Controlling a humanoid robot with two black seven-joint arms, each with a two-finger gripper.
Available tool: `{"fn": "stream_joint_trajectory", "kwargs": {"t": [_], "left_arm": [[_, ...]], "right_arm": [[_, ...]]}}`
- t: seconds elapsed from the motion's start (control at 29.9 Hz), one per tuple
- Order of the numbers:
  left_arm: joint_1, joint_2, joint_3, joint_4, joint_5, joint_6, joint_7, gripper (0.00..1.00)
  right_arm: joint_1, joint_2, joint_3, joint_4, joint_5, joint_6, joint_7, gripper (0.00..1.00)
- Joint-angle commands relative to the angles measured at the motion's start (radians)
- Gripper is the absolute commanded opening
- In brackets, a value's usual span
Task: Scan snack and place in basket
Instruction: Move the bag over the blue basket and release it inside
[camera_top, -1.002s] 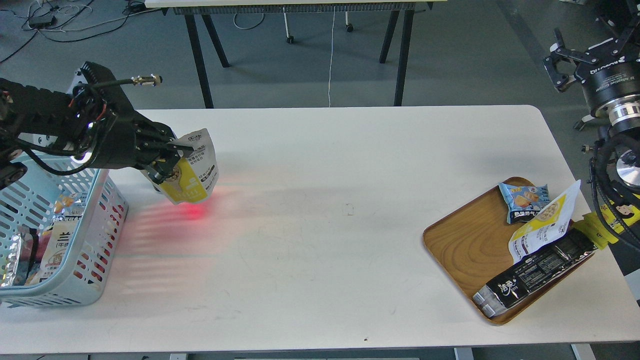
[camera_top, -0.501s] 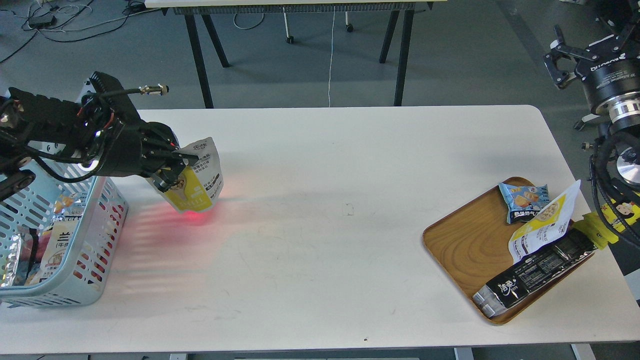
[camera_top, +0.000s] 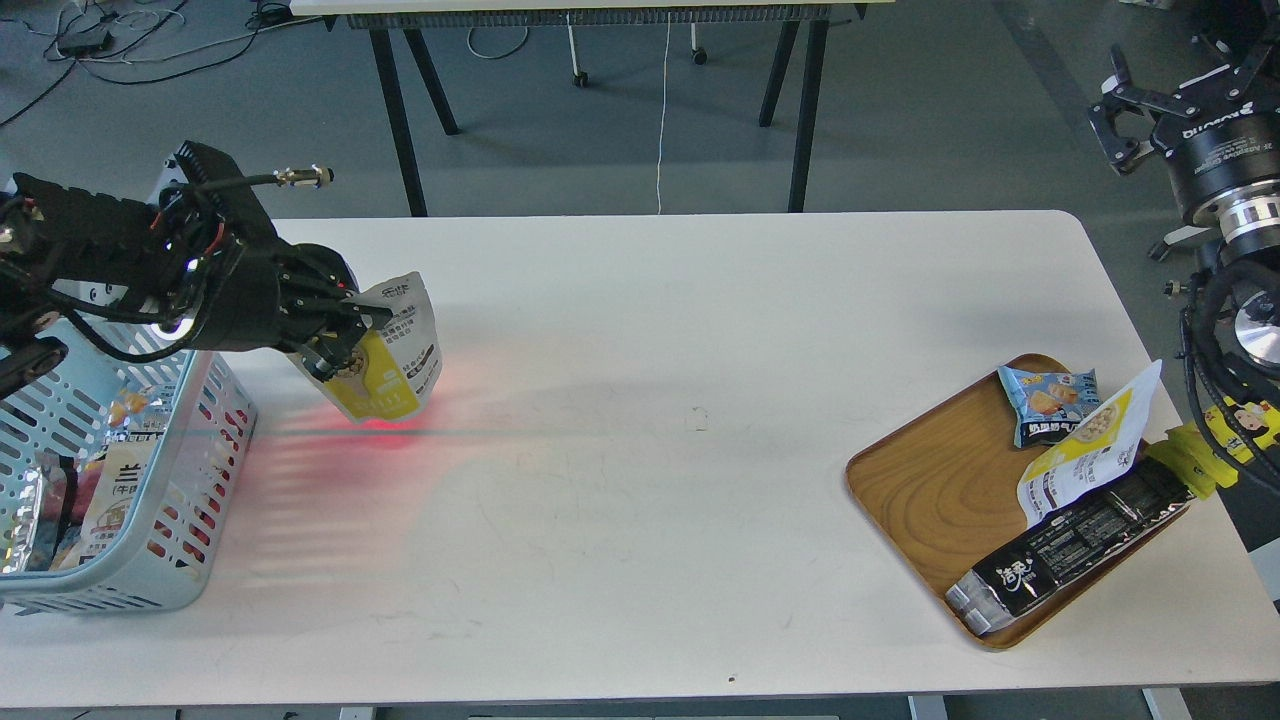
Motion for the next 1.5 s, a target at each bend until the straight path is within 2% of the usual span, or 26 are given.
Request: {"fn": "stream_joint_trajectory", "kwargs": {"t": [0.0,0.2,0.47,0.8,0.94,1.14,1.3,1.37,1.47], "left_arm": [[0.004,-0.003,0.0,-0.01,0.0,0.0,0.0,0.0],[-0.001,0.012,-0.014,-0.03,0.0,0.0,0.0,0.0],[-0.002,0.12,-0.138,-0.19,0.0,0.0,0.0,0.0],[-0.001,0.437,-0.194,-0.196,-0.094,0.0,0.0,0.0],[0.004,0.541,-0.152,-0.172,-0.132,0.0,0.0,0.0],[0.004,0.61,-0.034,-0.102,-0.138,0.008,0.0,0.0],[0.004,0.643,0.108,-0.044,-0.138,0.14,0.0,0.0],[0.002,0.644,0.151,-0.032,-0.137,0.183,0.0,0.07],[-0.004,0.644,0.15,-0.033,-0.155,0.197,0.0,0.34]], "right_arm": [[0.001,0.003,0.0,-0.002,0.0,0.0,0.0,0.99],[0.001,0.005,-0.003,-0.003,0.0,0.0,0.0,0.99],[0.0,0.005,-0.003,-0.005,0.0,0.0,0.0,0.99],[-0.002,0.002,-0.006,-0.009,-0.001,0.001,0.0,0.99],[0.001,0.002,-0.006,-0.012,-0.012,0.001,0.0,0.99],[0.0,0.002,-0.006,-0.011,-0.015,0.001,0.0,0.99],[0.0,0.002,-0.005,-0.009,-0.015,0.001,0.0,0.99],[0.0,0.002,-0.005,-0.011,-0.015,0.001,0.0,0.99],[0.0,0.005,-0.005,-0.009,-0.015,0.001,0.0,0.99]]}}
